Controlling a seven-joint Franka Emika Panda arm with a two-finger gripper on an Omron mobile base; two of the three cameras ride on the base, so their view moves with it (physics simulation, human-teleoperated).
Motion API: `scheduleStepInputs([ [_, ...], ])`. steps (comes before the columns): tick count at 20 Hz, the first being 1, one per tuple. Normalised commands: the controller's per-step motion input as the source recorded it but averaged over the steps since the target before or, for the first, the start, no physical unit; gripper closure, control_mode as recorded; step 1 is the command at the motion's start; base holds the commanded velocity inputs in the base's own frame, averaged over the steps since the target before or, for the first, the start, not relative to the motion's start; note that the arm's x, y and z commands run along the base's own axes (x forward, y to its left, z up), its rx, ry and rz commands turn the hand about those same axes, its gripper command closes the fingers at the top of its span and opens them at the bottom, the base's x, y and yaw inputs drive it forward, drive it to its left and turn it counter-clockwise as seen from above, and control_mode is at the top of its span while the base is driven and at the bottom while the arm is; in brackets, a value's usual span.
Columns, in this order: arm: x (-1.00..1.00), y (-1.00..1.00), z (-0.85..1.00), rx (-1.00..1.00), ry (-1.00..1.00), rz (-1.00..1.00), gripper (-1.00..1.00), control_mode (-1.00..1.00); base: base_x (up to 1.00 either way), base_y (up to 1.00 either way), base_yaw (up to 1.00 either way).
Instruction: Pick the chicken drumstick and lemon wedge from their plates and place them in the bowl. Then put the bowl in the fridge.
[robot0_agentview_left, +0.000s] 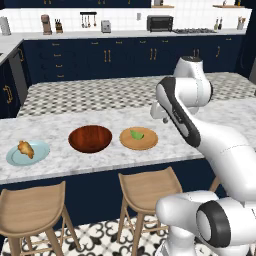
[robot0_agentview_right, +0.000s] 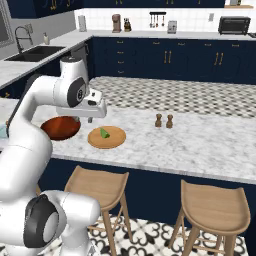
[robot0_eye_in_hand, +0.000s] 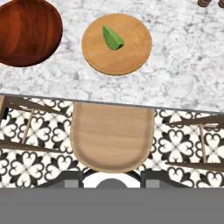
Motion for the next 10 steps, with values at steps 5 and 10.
scheduleStepInputs([
  [5, 0.42, 0.12, 0.00, -0.02, 0.04, 0.03, -1.00, -1.00, 0.00, 0.00, 0.00],
  [10, 0.96, 0.13, -0.16, -0.02, 0.13, 0.25, -1.00, -1.00, 0.00, 0.00, 0.00],
])
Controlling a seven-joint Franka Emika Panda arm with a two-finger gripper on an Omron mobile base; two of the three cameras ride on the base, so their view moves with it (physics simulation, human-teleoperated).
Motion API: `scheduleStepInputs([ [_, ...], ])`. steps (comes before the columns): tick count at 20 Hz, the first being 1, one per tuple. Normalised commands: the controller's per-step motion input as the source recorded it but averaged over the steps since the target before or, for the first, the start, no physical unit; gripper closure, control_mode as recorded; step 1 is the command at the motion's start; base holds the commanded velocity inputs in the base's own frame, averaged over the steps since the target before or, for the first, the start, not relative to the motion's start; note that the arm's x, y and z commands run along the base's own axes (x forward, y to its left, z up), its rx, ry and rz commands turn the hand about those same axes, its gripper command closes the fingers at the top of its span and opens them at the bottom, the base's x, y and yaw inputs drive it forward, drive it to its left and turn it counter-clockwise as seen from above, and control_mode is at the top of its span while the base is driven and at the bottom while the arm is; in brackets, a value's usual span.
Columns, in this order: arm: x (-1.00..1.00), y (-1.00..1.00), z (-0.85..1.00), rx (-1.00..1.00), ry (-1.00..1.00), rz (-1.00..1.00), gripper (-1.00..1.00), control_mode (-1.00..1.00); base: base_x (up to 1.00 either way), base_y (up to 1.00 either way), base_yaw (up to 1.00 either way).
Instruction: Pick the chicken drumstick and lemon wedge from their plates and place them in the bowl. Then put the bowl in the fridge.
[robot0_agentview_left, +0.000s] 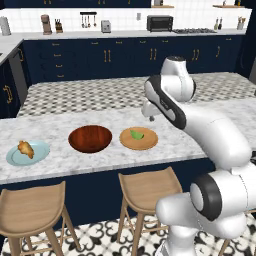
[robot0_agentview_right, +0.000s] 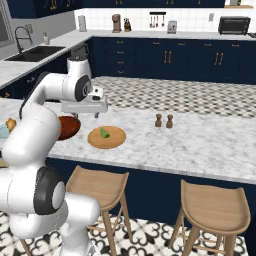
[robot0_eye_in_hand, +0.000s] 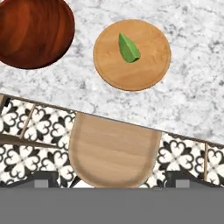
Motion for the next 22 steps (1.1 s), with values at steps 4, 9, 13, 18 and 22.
scheduleStepInputs([
  [4, 1.00, -0.03, -0.77, -0.07, 0.04, 0.29, -1.00, -1.00, 0.00, 0.00, 0.00],
  [9, 0.83, 0.00, -0.68, -0.07, -0.02, 0.14, -1.00, -1.00, 0.00, 0.00, 0.00],
  [13, 0.49, 0.00, -0.73, -0.04, -0.07, 0.00, -1.00, -1.00, 0.00, 0.00, 0.00],
  [18, 0.50, 0.09, -0.45, 0.00, -0.01, 0.00, -1.00, -1.00, 0.00, 0.00, 0.00],
  [22, 0.51, 0.03, -0.29, 0.00, 0.00, 0.00, -1.00, -1.00, 0.00, 0.00, 0.00],
])
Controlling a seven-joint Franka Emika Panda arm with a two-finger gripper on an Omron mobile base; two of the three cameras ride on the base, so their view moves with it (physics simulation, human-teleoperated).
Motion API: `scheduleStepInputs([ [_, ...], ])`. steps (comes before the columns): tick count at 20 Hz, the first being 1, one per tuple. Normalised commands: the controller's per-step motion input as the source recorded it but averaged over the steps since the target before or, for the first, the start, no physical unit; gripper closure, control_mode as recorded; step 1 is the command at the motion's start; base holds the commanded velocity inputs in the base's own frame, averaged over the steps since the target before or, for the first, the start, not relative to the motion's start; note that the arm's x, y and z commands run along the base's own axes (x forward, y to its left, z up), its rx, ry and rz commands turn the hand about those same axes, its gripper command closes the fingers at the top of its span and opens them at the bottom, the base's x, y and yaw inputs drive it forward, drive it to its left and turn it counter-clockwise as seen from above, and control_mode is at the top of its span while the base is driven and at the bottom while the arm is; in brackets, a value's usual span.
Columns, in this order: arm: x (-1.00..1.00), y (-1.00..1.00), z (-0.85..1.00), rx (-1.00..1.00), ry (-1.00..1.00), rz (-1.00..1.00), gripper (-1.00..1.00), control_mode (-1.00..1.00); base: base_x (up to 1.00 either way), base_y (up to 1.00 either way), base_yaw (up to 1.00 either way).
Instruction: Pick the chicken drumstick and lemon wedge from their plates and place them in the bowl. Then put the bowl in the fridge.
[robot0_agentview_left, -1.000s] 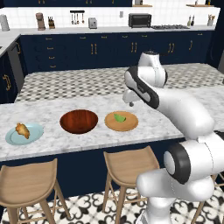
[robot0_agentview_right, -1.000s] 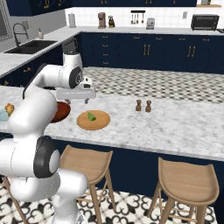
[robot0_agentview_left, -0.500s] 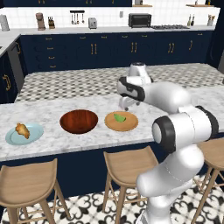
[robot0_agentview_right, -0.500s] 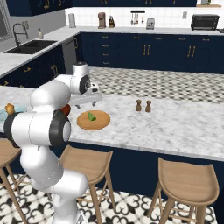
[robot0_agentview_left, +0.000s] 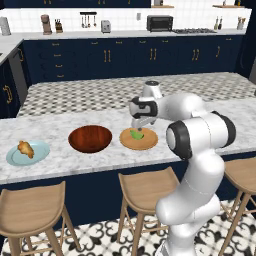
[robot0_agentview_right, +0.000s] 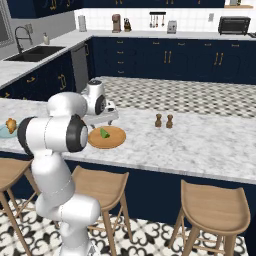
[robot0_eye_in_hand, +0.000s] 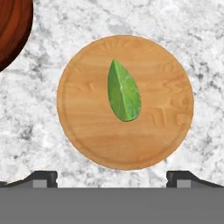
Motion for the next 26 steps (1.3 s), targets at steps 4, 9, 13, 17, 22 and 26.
scheduleStepInputs([
  [4, 0.40, 0.00, -0.22, 0.00, 0.01, 0.00, -1.00, -1.00, 0.00, 0.00, 0.00],
  [9, 0.14, 0.11, -0.21, 0.00, 0.01, 0.00, -1.00, -1.00, 0.00, 0.00, 0.00],
  [13, 0.08, 0.17, -0.29, 0.00, 0.00, 0.00, -1.00, -1.00, 0.00, 0.00, 0.00],
  [17, 0.08, 0.14, -0.35, 0.00, 0.00, 0.00, -1.00, -1.00, 0.00, 0.00, 0.00],
  [22, 0.42, -0.16, -0.13, 0.00, 0.02, 0.00, -1.00, -1.00, 0.00, 0.00, 0.00],
  [26, 0.37, -0.11, -0.14, 0.00, 0.10, 0.00, -1.00, -1.00, 0.00, 0.00, 0.00],
])
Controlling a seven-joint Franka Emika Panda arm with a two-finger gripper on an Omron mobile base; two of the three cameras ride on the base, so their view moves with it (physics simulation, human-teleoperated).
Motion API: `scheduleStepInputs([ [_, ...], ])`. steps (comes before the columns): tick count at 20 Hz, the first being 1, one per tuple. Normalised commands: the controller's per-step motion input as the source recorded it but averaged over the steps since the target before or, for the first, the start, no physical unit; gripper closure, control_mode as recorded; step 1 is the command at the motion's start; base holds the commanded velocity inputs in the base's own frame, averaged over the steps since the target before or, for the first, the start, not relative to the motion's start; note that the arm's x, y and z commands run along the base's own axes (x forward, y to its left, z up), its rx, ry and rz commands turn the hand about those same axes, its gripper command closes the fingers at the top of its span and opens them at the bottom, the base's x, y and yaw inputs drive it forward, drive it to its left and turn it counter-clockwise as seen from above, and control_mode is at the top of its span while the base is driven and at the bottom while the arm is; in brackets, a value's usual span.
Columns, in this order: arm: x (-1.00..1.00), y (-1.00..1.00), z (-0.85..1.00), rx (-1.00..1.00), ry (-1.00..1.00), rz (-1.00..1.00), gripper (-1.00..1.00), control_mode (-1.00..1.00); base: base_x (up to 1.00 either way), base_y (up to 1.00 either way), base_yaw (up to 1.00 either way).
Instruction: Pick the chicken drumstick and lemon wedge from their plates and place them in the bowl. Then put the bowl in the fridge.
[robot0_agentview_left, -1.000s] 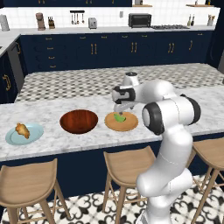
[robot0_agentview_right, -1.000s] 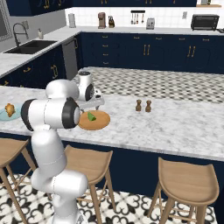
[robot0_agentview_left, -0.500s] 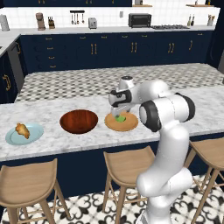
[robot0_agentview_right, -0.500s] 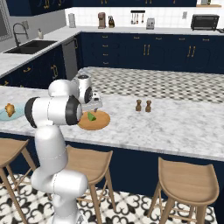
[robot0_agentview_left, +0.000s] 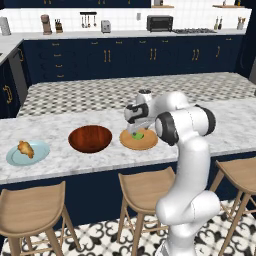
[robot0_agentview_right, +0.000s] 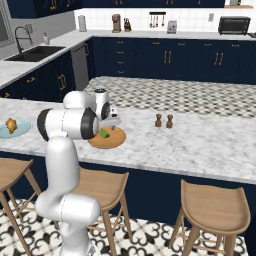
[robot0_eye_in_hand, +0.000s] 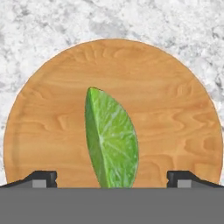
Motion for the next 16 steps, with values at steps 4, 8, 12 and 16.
scheduleStepInputs([
  [4, 0.12, 0.06, -0.34, 0.00, 0.01, 0.00, -1.00, -1.00, 0.00, 0.00, 0.00],
  [8, 0.02, 0.13, -0.35, 0.00, 0.00, 0.00, -1.00, -1.00, 0.00, 0.00, 0.00],
  [12, -0.02, 0.03, -0.25, 0.00, 0.00, 0.00, -1.00, -1.00, 0.00, 0.00, 0.00],
  [16, 0.00, 0.00, -0.24, 0.00, -0.01, 0.00, -1.00, -1.00, 0.00, 0.00, 0.00],
])
